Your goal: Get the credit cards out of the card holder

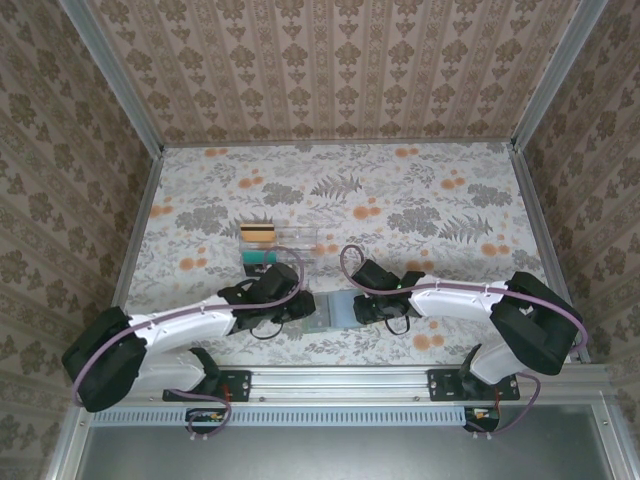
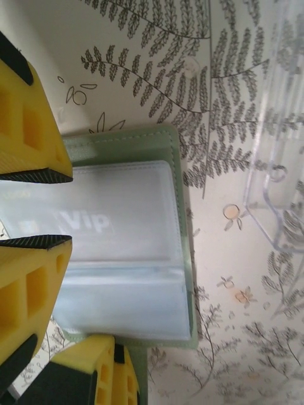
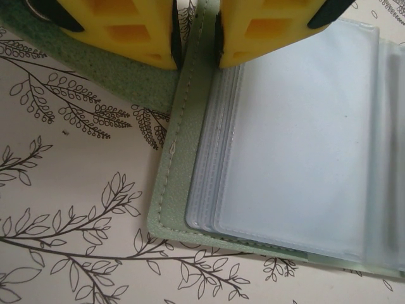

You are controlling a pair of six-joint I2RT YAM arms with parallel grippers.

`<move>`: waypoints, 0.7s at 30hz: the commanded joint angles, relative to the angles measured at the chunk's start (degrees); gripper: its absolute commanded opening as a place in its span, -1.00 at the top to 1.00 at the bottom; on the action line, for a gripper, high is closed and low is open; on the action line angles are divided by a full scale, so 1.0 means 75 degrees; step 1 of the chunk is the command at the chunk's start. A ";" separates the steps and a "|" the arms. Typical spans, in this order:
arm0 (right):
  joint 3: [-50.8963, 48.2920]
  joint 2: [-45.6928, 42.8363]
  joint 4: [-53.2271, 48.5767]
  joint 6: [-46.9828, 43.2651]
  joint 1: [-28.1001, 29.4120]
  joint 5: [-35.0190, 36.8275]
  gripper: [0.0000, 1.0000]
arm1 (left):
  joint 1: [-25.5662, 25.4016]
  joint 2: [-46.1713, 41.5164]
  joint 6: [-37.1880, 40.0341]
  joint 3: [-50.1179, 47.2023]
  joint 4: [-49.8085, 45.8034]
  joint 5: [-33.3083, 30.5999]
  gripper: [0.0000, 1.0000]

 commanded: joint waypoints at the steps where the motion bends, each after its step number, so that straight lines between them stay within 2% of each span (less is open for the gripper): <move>1: -0.0106 0.0179 0.0013 0.0091 0.0021 -0.0050 0.52 | -0.0039 -0.0060 0.0182 0.0068 0.0224 0.0032 0.40; 10: -0.0082 0.0146 -0.0024 0.0071 0.0019 -0.0051 0.52 | -0.0042 0.0803 0.0247 0.0269 0.0319 0.0468 0.40; 21: -0.0116 0.0169 0.0035 0.0098 0.0022 -0.0082 0.52 | -0.0049 0.0918 0.0222 0.0354 -0.0093 0.0344 0.42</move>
